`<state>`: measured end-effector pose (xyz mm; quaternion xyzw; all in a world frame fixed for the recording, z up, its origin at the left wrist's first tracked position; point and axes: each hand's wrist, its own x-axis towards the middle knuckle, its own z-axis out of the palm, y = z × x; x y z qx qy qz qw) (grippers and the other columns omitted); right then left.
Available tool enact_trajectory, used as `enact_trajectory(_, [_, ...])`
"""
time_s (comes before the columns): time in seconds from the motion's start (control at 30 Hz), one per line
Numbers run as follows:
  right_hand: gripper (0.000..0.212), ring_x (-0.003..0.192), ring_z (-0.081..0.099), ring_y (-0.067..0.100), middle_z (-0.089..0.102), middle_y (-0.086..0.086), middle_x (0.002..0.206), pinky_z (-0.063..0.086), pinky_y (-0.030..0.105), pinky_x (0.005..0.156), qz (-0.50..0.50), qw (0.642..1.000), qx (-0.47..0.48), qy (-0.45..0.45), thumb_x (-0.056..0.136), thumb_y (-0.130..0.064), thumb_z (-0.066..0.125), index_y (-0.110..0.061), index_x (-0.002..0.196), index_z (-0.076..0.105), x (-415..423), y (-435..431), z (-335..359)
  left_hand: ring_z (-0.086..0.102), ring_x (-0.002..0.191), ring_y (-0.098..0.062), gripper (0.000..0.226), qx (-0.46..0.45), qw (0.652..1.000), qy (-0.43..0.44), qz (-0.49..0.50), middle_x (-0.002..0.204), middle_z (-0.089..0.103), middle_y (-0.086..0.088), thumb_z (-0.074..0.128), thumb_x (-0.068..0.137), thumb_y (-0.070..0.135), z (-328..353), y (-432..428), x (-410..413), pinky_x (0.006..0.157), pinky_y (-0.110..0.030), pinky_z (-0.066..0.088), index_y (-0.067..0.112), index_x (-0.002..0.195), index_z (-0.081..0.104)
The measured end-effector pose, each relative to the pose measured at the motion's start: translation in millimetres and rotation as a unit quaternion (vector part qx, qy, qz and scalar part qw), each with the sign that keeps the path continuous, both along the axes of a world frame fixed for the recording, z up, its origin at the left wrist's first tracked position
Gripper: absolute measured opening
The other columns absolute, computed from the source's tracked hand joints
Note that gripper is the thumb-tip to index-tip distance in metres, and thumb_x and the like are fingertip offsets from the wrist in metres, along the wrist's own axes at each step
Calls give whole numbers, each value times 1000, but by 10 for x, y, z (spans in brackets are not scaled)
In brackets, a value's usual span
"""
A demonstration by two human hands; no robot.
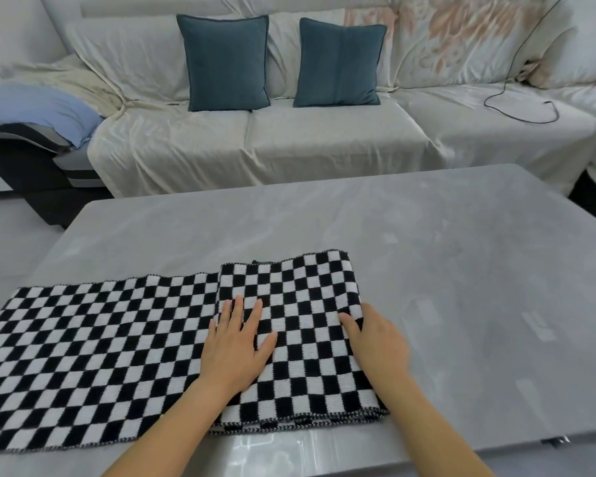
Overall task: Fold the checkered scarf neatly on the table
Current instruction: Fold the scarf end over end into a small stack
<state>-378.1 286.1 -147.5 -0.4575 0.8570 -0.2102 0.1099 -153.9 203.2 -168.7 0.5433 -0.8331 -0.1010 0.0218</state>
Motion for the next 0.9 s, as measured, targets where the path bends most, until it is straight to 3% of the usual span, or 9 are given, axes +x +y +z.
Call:
enact_trajectory(0.07, [68,107,52,19,55,2,123,42,33,91,31,998,-41,32,87,-66,25,-20,133,40,-35,46,-48,-17,144,-19,76,-2,1000,-8,1,159,-9,-2,5,84,72,2,9,-3,118,-43,-3,35,149,-6])
enact_trajectory(0.13, [81,136,26,21,25,3,151,26,36,111,93,994,-48,-10,84,-72,18,-21,147,17,-24,74,-64,-16,145,-18,76,-8,1000,-11,3,160,-8,-2,4,83,73,4,11,-7,118,-45,-1,36,149,-5])
enact_trajectory(0.2, [82,144,-4,18,-9,0,157,12,39,117,158,986,-9,-52,82,-72,17,-27,149,1,25,73,-84,-15,145,-18,77,-10,1000,-10,10,159,-8,-1,3,82,74,-3,5,-6,118,-48,2,37,149,-5])
enact_trajectory(0.27, [73,142,-18,21,-22,-3,153,1,42,117,198,980,26,13,85,-70,15,-34,148,1,70,70,-113,-15,145,-17,79,-13,1000,-13,12,160,-7,-1,0,80,75,-13,5,-4,118,-50,3,37,149,-4])
enact_trajectory(0.33, [67,142,-18,27,-16,2,153,-10,46,114,193,972,34,127,88,-68,11,-36,147,11,158,51,-128,-15,145,-17,81,-17,1000,-4,12,160,-7,0,-2,78,77,-18,10,-3,118,-49,4,37,149,-3])
enact_trajectory(0.43, [71,142,-11,33,2,5,157,-8,55,110,218,965,1,144,86,-72,6,-35,144,23,447,-77,-15,-18,144,-15,83,-19,1000,3,10,159,-10,0,-4,76,79,-25,14,1,118,-45,3,38,148,-5])
enact_trajectory(0.53, [72,136,-29,32,-15,-2,155,-19,59,106,266,956,43,116,81,-78,0,-45,145,2,650,-170,-87,-20,143,-14,89,-18,1000,5,7,158,-12,0,-11,71,82,-42,21,8,118,-42,2,38,148,-7])
enact_trajectory(0.77, [73,140,-24,25,-12,-7,156,-16,55,110,230,962,80,122,76,-82,-6,-50,142,-5,208,-128,-131,-16,145,-17,78,-8,1000,25,3,159,-11,-5,9,83,72,-17,105,-368,118,-44,2,33,150,-3])
enact_trajectory(0.9, [70,142,-19,22,-9,-8,156,-13,53,112,221,962,79,140,78,-79,-8,-51,142,-5,-136,-49,-118,-14,145,-20,80,-2,999,32,-6,159,-10,-8,9,83,73,8,189,-731,118,-45,0,31,151,-1])
